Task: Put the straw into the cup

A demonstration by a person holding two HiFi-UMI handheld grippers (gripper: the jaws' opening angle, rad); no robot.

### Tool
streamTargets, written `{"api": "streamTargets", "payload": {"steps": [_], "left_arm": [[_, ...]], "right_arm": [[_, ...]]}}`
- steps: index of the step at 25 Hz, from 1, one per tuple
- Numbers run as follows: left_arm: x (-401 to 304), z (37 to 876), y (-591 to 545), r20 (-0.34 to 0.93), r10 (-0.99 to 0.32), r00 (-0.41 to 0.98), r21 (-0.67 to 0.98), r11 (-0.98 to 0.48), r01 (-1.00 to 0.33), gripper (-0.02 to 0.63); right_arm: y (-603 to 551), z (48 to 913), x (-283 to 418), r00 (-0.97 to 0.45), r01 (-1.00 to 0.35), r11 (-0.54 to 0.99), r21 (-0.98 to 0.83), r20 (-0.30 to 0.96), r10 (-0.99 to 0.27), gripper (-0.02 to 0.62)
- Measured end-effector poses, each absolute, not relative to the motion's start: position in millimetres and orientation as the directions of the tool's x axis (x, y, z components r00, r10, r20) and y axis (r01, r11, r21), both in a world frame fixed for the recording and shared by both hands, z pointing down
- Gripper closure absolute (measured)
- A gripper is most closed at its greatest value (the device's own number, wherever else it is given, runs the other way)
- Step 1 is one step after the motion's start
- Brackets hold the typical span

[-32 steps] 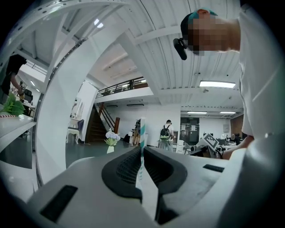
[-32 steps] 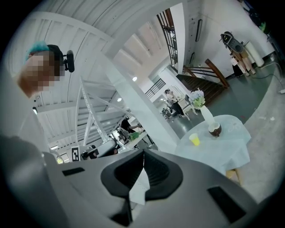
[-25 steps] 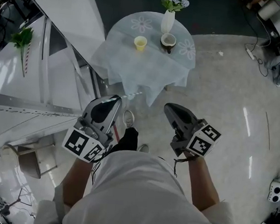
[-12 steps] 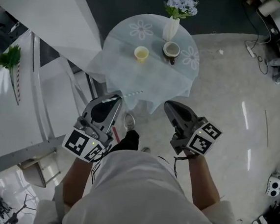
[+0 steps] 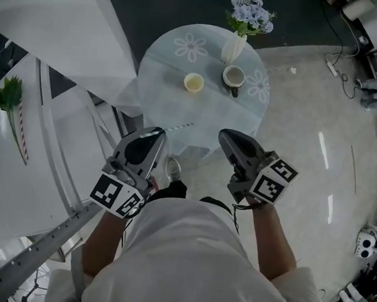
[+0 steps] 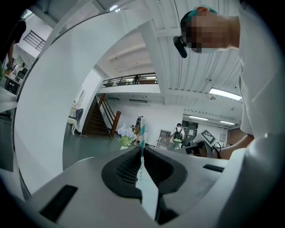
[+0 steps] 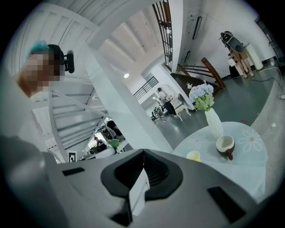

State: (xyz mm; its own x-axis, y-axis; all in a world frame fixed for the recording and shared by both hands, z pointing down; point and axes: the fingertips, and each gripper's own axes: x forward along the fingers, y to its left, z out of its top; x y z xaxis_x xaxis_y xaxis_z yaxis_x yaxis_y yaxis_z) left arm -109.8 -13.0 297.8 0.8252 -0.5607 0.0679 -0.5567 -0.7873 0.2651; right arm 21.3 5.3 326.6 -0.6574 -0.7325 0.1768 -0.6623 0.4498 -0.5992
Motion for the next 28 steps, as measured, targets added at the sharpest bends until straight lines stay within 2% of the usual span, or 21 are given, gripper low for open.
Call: {"api": "streamTargets", "payload": {"steps": [12,28], "left_arm": [[-119,298,-28,0.067,-0.573,0.817,0.266,-0.778,-0.568,0.568],[-112,307,-92,0.126,-0.681,0.721,0.256,-0.680,-0.687,0.568]], "right_arm": [[-15,325,16,-0.658,-0.661,0.447,-0.603,0.179,-0.731,0.574],[-83,344,41,-0.738,-0.592,0.488,-0.642,0.187,-0.649,0.574]]}}
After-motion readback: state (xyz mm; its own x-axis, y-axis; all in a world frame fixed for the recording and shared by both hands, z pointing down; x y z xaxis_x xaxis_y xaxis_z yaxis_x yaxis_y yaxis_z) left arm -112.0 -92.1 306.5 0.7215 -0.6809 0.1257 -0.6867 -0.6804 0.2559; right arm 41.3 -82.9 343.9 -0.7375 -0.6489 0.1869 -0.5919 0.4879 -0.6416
